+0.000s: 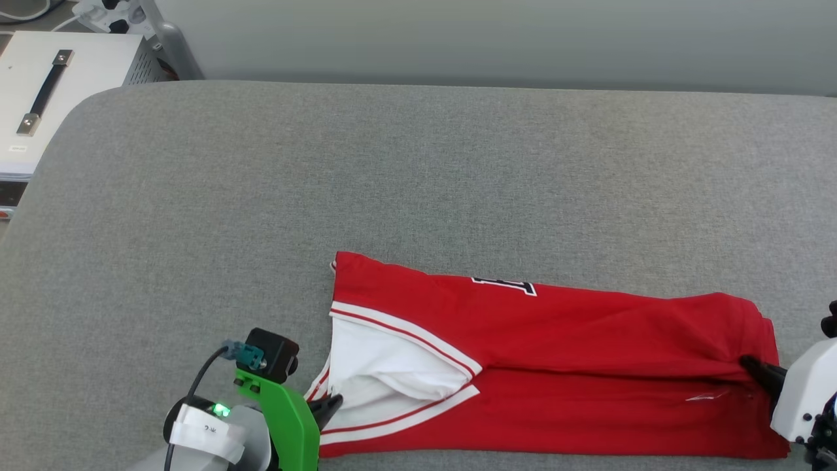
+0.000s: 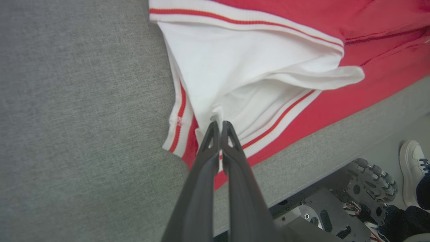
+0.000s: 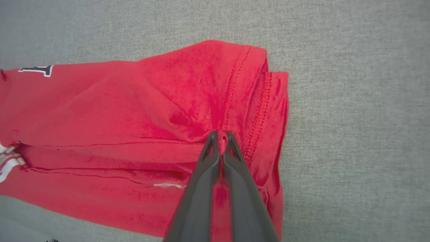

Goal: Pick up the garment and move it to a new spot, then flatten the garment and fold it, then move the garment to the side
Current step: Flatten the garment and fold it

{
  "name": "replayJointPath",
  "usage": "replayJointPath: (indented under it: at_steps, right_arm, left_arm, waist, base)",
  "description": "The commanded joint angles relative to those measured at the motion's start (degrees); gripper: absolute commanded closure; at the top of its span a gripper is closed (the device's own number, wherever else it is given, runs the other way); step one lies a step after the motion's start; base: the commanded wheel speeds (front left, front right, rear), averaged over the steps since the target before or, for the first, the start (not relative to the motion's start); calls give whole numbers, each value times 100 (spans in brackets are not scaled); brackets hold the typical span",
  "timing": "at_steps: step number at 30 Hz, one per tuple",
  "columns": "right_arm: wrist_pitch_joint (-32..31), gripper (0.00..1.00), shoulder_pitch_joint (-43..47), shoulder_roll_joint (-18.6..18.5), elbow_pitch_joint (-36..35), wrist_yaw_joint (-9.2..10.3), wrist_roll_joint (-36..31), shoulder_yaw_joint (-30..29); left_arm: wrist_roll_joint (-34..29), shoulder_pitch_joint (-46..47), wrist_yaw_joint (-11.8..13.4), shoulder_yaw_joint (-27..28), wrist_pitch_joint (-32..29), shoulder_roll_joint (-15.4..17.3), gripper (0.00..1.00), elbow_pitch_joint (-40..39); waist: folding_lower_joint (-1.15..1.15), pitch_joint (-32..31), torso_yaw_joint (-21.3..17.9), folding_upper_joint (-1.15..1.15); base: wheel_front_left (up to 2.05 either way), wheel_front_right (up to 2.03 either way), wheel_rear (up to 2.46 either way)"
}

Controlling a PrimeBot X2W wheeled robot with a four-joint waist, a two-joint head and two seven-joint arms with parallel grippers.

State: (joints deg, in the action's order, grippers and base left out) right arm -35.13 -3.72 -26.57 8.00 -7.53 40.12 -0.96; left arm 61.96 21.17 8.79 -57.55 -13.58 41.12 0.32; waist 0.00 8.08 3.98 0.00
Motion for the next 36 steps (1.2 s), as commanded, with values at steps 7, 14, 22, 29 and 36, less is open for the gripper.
replayJointPath:
  at_steps: [7,14,22,29,36]
  right_arm:
    - [-122,100,171,31,19,4,-305,46]
    - [-79,50,108,107,188,4,-498,131]
    - [7,0,98,120,203,4,-560,129]
    - [-131,0,178,209,-237,4,-608,-98]
    - [-485,0,360,478,-722,4,-773,-469]
  left_arm:
    - [-215,-66,-173,-136,180,-267,100,496]
    - [-277,-5,-315,-242,217,-467,96,871]
    - [-289,-29,-302,-163,492,-568,0,1067]
    - [-268,-102,-136,219,1154,-498,0,830]
    - [-280,-283,101,830,2310,-463,0,548]
  waist:
    - [0,113,-17,0]
    - [0,194,-40,0]
    - [0,-48,-38,0]
    - [0,-256,-56,0]
    - [0,-312,-67,0]
  base:
    - [0,0,0]
    - [0,0,0]
    - [0,0,0]
    - [0,0,0]
    - [0,0,0]
